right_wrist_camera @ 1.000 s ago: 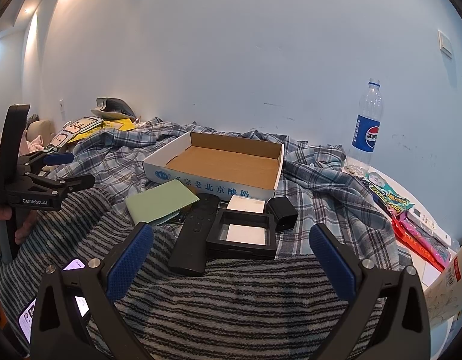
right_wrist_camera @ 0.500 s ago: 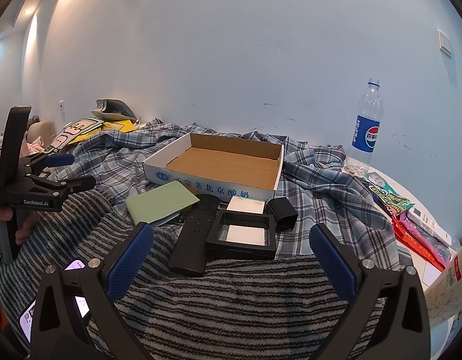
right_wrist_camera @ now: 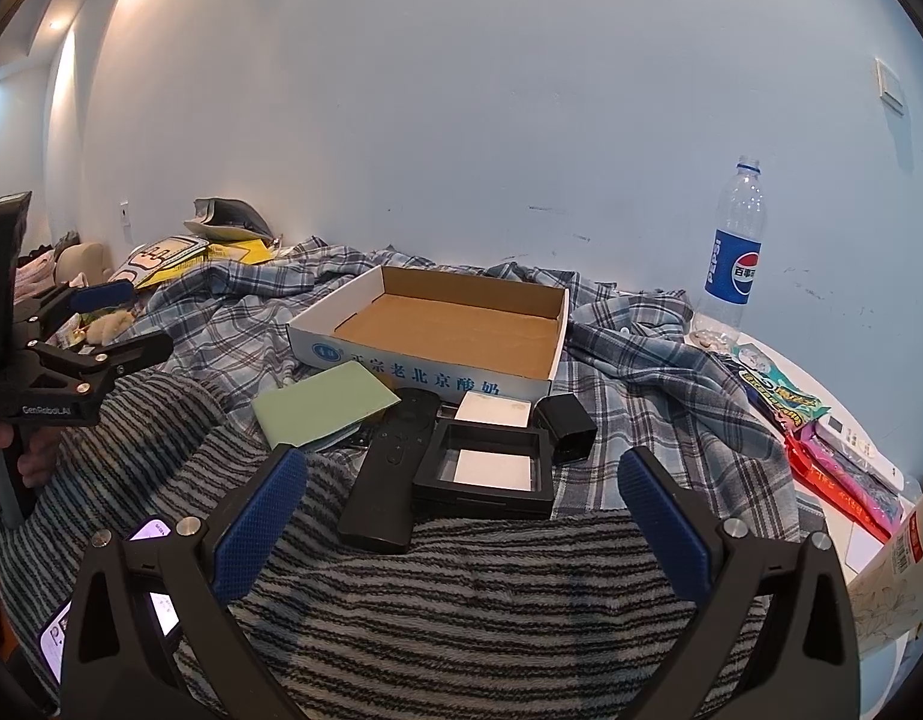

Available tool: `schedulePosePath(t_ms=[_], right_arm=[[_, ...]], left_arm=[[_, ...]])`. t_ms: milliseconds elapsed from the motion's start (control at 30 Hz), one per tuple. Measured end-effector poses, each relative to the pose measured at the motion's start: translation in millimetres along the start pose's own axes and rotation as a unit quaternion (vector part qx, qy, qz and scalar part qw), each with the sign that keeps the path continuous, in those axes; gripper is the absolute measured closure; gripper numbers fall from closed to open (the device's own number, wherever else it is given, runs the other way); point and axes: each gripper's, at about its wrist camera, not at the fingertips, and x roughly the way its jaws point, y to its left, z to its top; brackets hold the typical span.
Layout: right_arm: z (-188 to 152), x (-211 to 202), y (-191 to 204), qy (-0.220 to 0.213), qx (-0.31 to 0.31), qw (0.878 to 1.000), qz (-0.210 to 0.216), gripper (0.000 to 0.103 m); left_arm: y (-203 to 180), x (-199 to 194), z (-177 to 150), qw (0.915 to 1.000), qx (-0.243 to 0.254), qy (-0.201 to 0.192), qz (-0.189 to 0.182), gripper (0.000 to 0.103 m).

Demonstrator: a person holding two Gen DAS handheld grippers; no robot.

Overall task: Organize rigid objects
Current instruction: 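Move the left gripper forward and clamp the cardboard box wall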

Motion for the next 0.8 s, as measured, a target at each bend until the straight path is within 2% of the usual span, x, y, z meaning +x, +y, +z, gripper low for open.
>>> schedulePosePath(t_ms=[133,233,300,400,500,600,667,700,733,767,800], right_arm=[[-0.1,2.1,-0.8,0.005,0.002,1.000,0.009,0.000],[-0.4,3.1,-1.1,0.006,0.003,1.000,0.022,0.000],[-0.7,2.2,-1.0,0.005,0.005,1.000,0.022,0.000],[-1.0,1.1,-0.8,0.001,0.005,1.000,0.022,0.000],[-0.9,2.8,0.4,0.005,0.003,1.000,0.021,0.000],[-1.0,2.9,0.7,0.007,0.001,1.000,0.024,0.000],[-1.4,3.6,-0.4,0.009,0.002,1.000,0.024,0.000],[-1.5,4.1,-0.6,0.010,0.002,1.000,0.023,0.000],[-1.6,4.7,-0.5,0.012,0.002,1.000,0.022,0.000],[-1.6,5.4,-0.3,0.014,0.001,1.000,0.021,0.000],[-1.6,6.0,0.0,0.015,0.000,1.000,0.020,0.000]], left_arm=[[4.5,4.2,17.2,0.9987,-0.033,0.012,-0.038,0.000],[9.6,16.7,27.6,0.9972,-0.053,0.023,-0.047,0.000],[15.7,32.1,37.2,0.9962,-0.066,0.036,-0.044,0.000],[32.0,63.6,56.0,0.9909,-0.098,0.053,-0.075,0.000],[49.4,99.4,67.2,0.9861,-0.131,0.081,-0.062,0.003],[59.6,138.6,68.8,0.9804,-0.147,0.123,-0.043,0.021],[64.1,157.0,63.6,0.9742,-0.169,0.142,-0.048,0.036],[65.4,165.3,59.9,0.9707,-0.178,0.154,-0.050,0.039],[65.4,173.8,56.1,0.9667,-0.183,0.170,-0.053,0.048],[62.9,183.2,52.8,0.9633,-0.182,0.188,-0.058,0.056],[58.9,191.4,50.3,0.9617,-0.173,0.204,-0.060,0.059]])
